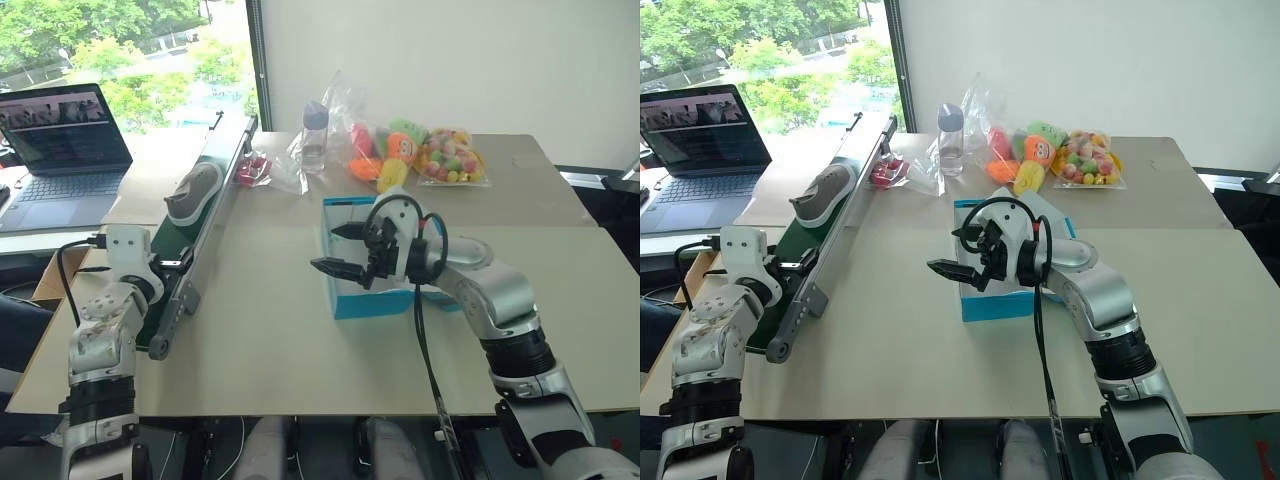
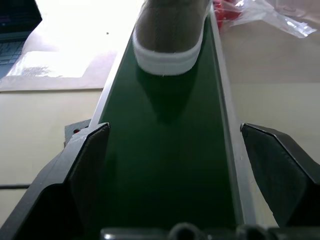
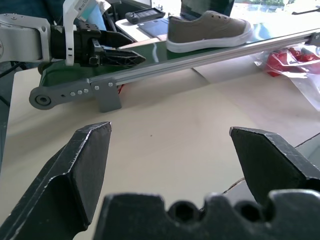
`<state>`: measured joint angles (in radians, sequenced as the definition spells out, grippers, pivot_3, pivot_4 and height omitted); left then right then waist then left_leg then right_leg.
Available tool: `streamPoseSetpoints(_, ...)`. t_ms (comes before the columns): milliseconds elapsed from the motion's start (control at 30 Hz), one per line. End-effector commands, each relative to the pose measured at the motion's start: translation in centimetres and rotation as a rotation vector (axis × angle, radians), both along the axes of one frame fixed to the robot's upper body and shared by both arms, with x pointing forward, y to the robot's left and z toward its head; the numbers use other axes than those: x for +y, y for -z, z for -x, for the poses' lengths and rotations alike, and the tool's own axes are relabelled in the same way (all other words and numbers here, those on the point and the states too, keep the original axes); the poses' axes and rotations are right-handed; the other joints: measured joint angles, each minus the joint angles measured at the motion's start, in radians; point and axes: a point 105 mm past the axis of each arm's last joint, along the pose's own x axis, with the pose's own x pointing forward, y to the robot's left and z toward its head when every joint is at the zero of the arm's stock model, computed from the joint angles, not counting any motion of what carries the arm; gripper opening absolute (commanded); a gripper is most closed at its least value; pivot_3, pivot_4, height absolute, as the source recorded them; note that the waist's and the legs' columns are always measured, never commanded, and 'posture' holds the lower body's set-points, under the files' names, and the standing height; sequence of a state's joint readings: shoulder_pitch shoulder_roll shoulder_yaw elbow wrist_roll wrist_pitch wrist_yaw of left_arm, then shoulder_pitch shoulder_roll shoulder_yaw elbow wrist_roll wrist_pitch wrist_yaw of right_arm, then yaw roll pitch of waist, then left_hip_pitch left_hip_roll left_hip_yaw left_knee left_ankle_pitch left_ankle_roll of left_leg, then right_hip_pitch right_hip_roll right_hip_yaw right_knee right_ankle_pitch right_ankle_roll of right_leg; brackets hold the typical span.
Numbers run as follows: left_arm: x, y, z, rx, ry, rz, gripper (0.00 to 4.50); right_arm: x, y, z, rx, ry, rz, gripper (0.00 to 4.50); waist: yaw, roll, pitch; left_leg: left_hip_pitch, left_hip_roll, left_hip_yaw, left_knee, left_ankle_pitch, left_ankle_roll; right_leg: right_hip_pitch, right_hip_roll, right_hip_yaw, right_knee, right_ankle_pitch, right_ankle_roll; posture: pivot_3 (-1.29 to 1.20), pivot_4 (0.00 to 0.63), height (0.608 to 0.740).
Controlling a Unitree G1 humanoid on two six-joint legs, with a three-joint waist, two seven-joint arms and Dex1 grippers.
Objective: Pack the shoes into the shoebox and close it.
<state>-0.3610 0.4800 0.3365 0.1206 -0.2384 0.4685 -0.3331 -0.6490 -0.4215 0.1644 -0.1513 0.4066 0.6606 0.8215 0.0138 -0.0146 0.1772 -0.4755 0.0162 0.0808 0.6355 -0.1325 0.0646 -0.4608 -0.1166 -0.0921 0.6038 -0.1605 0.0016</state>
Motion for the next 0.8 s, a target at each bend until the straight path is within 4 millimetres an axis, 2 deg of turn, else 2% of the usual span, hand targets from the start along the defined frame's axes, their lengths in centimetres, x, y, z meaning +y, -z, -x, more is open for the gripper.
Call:
streamPoseSetpoints(33,0.2,-1.3,-0.4,-0.038,0.012,-0.048,4.50,-0.3,-1.3,0.2,-0.043,0.014,-0.020,4.48,-0.001,0.000,0.000,0.000,0.000,0.000,0.000,0.000,0.000,0.000,0.000,0.000,0.000,0.000,0.000,0.00,0.150,0.740)
streamPoseSetpoints(333,1.9,-0.2,-0.7,0.011,-0.064,-0.007,4.50,-0.6,-1.3,-0.1,-0.048,0.041,-0.006,4.48,0.000,0.000,0.000,0.000,0.001,0.001,-0.001,0.000,0.000,0.000,0.000,-0.001,-0.001,0.002,0.000,0.00,0.150,0.740)
streamPoseSetpoints(500,1.4,0.5,-0.6,0.032,-0.048,0.013,4.50,-0.9,-1.3,-0.1,-0.051,0.052,0.002,4.48,0.001,0.000,0.000,0.000,0.001,0.001,-0.001,0.000,0.000,0.001,0.000,-0.001,-0.007,0.006,0.001,0.00,0.150,0.740)
streamPoseSetpoints(600,0.8,0.5,-0.6,0.021,-0.017,0.040,3.81,-1.1,-1.3,-0.2,-0.055,0.061,0.009,4.50,0.001,0.000,0.000,0.000,0.001,0.002,-0.002,0.000,0.000,0.001,-0.001,-0.002,-0.009,0.007,0.001,0.00,0.150,0.740)
streamPoseSetpoints(667,0.6,0.6,-0.6,0.023,-0.011,0.035,3.10,-1.2,-1.3,-0.2,-0.056,0.063,0.012,4.50,0.003,0.000,0.000,0.000,0.001,0.002,-0.002,0.000,0.000,0.001,-0.001,-0.002,-0.009,0.008,0.001,0.00,0.150,0.740)
streamPoseSetpoints(733,-0.2,-0.1,-0.8,0.005,0.022,0.037,2.79,-1.2,-1.3,-0.3,-0.062,0.071,0.017,4.50,0.006,0.000,0.000,0.000,0.001,0.002,-0.002,0.000,0.000,0.001,-0.001,-0.003,-0.009,0.008,0.001,0.00,0.150,0.740)
streamPoseSetpoints(800,-1.2,-1.8,-1.1,-0.054,0.061,0.043,2.79,-1.2,-1.5,-0.4,-0.068,0.076,0.015,4.50,0.010,0.000,0.000,0.000,0.001,0.002,-0.003,0.000,0.000,0.001,-0.002,-0.004,-0.009,0.008,0.001,0.00,0.150,0.740)
